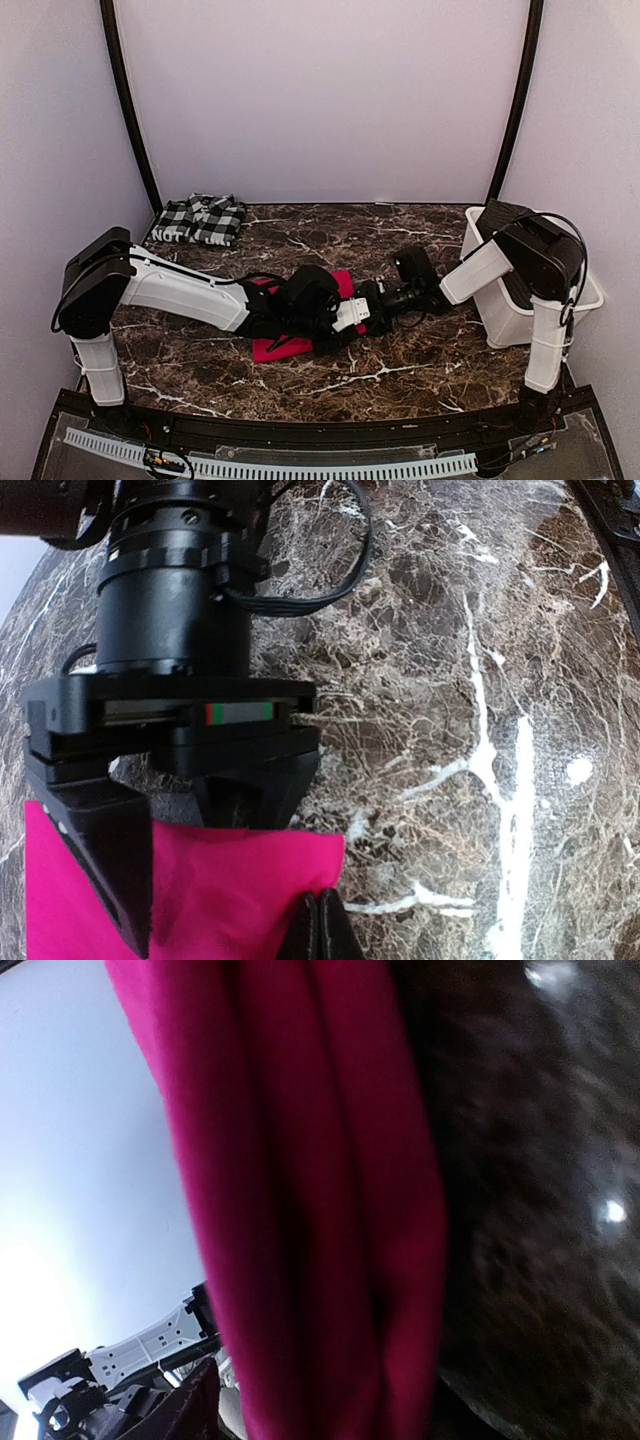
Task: Fold and stack the mixed laundry pile
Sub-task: Pass from the left arm to the right
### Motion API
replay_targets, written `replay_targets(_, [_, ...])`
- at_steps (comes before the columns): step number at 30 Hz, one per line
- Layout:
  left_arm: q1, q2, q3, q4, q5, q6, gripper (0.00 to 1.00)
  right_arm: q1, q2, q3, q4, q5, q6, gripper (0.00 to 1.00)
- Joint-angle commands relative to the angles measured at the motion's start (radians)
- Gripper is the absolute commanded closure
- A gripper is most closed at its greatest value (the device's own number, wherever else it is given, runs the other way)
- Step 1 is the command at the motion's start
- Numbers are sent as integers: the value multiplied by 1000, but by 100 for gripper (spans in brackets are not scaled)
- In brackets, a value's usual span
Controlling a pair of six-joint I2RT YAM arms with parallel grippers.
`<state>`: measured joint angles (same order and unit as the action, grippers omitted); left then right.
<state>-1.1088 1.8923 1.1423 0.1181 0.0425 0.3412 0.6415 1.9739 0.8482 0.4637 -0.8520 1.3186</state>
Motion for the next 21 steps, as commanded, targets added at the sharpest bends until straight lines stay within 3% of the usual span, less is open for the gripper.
replay_targets(1, [-2,-66,-36,50,41,15,100,6,72,83,-8,-32,-57,42])
replay_targets(11, [-5,-81,-65,76,46,26,100,7,153,165,-16,-68,-80,57])
replay_targets(14, [-5,-82,-70,81,39,27,100,7,141,176,-51,-62,-107,70])
replay_targets(17, [-5,-85,-66,77,19,14,100,7,112,198,-143,-32,-175,91])
replay_targets(19, [-4,-89,-57,60,-2,-10,95,6,97,219,-204,-22,-223,100])
replay_targets(21, [1,-100,-50,41,-19,-40,80,2,80,244,-292,-4,-283,100])
